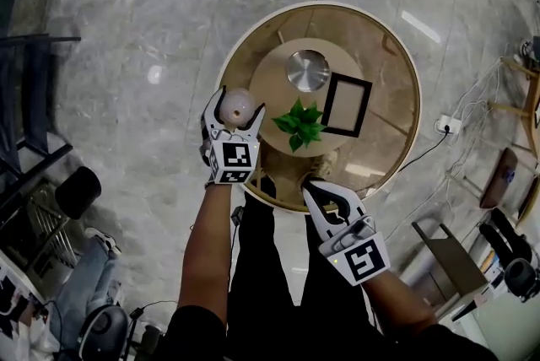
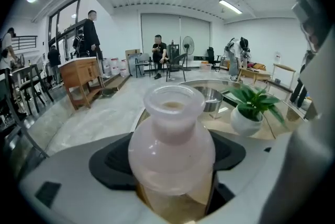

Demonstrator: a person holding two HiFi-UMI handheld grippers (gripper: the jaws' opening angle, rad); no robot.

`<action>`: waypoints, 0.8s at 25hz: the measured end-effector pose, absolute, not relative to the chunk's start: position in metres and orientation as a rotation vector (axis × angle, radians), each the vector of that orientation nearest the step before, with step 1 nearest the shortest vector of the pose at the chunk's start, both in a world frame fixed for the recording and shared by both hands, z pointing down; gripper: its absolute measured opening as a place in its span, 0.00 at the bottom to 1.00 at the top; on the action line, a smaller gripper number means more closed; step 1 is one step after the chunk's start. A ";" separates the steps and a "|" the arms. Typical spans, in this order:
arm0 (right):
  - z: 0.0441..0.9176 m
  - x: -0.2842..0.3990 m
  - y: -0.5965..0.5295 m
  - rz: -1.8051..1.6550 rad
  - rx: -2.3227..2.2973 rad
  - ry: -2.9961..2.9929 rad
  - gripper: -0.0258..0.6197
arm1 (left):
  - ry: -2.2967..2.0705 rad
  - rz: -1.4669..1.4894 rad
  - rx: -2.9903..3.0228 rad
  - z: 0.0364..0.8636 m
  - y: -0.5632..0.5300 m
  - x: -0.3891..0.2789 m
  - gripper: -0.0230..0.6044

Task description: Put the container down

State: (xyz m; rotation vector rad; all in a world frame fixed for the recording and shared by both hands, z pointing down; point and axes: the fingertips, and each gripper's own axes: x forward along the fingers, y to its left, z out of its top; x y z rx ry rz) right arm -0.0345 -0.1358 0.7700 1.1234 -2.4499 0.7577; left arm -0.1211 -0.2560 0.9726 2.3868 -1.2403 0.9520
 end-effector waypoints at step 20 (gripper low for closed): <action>0.744 -0.032 -0.131 0.738 1.111 -2.478 0.04 | -1.295 0.937 2.335 0.962 -0.251 -0.126 0.79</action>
